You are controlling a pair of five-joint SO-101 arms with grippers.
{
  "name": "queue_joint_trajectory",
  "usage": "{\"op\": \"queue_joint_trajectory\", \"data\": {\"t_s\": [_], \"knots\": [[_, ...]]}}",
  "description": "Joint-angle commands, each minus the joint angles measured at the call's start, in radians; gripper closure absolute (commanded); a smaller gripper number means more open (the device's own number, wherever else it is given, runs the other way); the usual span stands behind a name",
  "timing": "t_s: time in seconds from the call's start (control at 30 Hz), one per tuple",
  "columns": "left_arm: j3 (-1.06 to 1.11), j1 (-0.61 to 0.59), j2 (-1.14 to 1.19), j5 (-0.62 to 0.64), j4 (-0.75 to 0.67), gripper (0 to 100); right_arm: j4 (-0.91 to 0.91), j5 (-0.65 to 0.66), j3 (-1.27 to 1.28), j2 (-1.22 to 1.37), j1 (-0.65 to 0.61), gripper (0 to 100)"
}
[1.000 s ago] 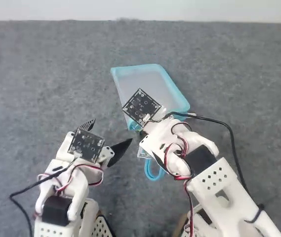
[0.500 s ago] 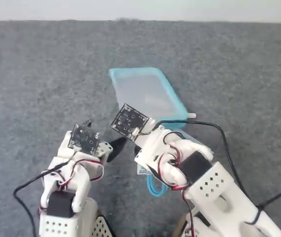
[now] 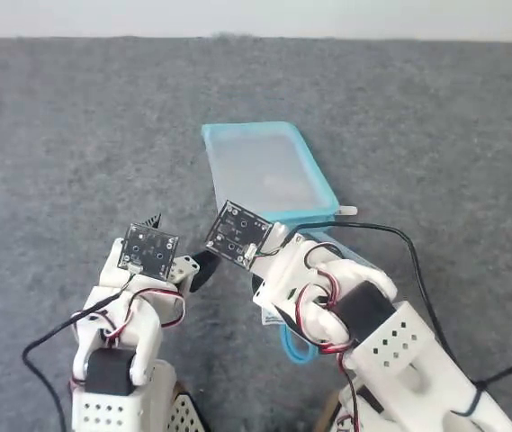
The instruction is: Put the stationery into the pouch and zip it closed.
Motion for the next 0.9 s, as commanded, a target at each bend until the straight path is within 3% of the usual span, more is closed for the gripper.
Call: {"op": "queue_joint_trajectory", "data": {"t_s": [0.0,0.4,0.87], "knots": [[-0.03,0.0,-0.02,0.017,0.003,62,-0.001,0.015,0.008,-0.042,-0.007,99.2],[-0.045,0.069,-0.017,0.058,0.009,62,-0.001,0.012,0.009,-0.042,-0.01,99.2],[0.077,0.06,-0.014,0.058,-0.14,67,0.087,0.018,-0.048,-0.058,-0.013,99.2]]}}
